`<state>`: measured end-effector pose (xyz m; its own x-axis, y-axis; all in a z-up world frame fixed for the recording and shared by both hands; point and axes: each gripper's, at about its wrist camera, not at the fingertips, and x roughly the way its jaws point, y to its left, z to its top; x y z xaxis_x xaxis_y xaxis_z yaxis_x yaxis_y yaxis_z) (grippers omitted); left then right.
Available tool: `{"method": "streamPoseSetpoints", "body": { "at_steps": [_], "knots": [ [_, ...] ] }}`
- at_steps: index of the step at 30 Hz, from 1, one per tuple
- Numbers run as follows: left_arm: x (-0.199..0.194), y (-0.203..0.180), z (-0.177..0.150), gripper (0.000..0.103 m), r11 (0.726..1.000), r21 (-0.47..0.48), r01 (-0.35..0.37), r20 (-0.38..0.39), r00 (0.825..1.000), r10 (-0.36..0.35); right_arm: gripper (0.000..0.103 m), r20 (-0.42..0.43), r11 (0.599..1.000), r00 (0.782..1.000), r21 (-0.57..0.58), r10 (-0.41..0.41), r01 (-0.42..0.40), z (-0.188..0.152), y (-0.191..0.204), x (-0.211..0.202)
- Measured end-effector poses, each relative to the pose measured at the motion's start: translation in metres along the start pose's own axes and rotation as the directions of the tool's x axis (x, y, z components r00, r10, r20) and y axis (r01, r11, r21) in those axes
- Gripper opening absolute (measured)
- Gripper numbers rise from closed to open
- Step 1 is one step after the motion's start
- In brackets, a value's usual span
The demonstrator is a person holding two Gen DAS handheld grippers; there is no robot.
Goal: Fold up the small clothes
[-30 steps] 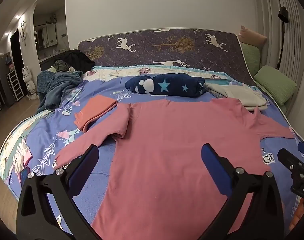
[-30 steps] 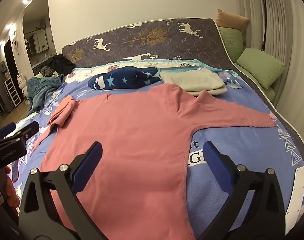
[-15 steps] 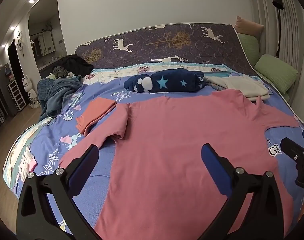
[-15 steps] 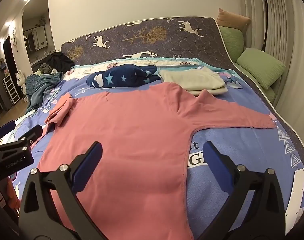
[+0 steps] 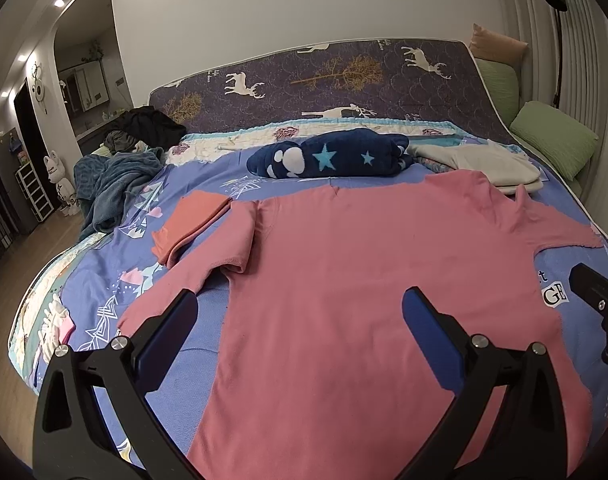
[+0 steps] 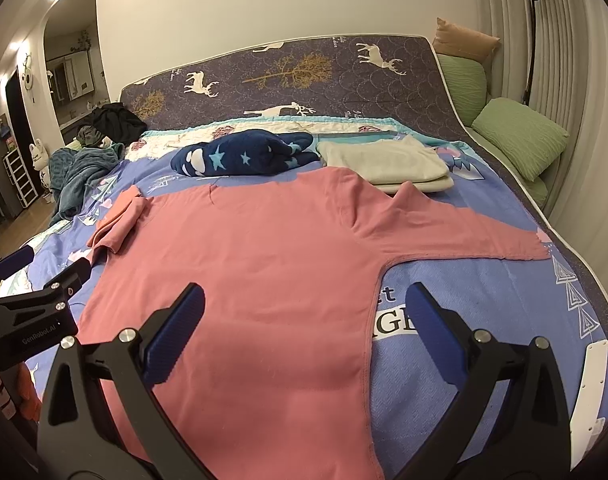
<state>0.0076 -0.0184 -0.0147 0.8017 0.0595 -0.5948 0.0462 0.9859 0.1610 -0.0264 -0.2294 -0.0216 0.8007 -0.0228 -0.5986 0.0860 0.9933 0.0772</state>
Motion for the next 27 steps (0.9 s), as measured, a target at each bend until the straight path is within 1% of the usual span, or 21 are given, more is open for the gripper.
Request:
{"method": "streamPoseSetpoints", "body": {
  "at_steps": [12, 18, 27],
  "knots": [
    [0.0021, -0.0018, -0.0025, 0.102, 1.0, 0.001, 0.013, -0.001, 1.0, -0.013, 0.101, -0.001, 1.0, 1.0, 0.014, -0.023, 0.023, 0.0025, -0.0009, -0.0007],
    [0.0042, -0.003, -0.0038, 0.102, 1.0, 0.002, 0.019, -0.007, 1.0, -0.019, 0.101, 0.015, 0.999, 0.999, 0.01, -0.04, 0.04, 0.0029, -0.0003, -0.0034],
    [0.0058, -0.002, -0.0061, 0.102, 1.0, -0.002, 0.019, -0.012, 1.0, -0.019, 0.101, 0.013, 0.999, 0.999, 0.014, -0.043, 0.043, 0.0035, -0.0014, -0.0031]
  ]
}}
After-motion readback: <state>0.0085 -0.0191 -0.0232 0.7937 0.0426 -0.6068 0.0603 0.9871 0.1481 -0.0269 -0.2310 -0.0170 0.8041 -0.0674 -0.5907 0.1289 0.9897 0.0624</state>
